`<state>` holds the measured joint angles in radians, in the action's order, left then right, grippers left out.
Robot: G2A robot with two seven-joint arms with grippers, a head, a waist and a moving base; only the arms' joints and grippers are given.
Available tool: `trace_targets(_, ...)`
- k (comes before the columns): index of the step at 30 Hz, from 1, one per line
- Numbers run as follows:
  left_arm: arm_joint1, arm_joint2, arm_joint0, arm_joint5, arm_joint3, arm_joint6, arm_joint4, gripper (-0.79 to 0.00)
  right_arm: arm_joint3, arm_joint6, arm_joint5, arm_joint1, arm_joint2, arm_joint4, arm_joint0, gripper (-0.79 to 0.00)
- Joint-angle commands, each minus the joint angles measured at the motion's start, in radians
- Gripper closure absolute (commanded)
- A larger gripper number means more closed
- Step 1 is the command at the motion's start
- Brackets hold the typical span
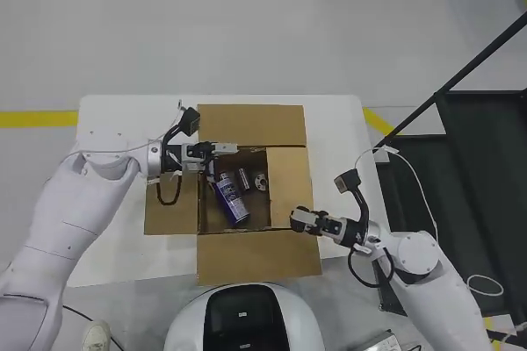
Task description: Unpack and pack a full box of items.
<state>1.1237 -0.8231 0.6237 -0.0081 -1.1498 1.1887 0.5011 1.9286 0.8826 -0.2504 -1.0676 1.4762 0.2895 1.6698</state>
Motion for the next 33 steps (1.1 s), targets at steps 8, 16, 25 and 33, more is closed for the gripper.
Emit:
trace_targets(8, 0.031, 0.05, -0.042, -0.029, 0.05, -0.004, 0.013, -0.785, -0.003, 0.007, -0.003, 0.0, -0.001, 0.004, -0.003, -0.785)
trace_targets(16, 0.029, 0.036, -0.034, 0.024, 0.0, -0.084, -0.016, -0.785, 0.006, -0.014, 0.004, -0.001, -0.017, -0.004, -0.006, -0.785)
trace_targets(25, 0.073, 0.135, -0.046, 0.076, -0.063, -0.137, -0.076, -0.785, 0.008, -0.007, 0.016, -0.002, -0.065, -0.017, -0.033, -0.785)
trace_targets(33, 0.156, 0.246, -0.098, -0.002, 0.102, -0.188, -0.068, -0.785, 0.003, -0.019, 0.012, 0.001, -0.059, -0.01, -0.022, -0.785)
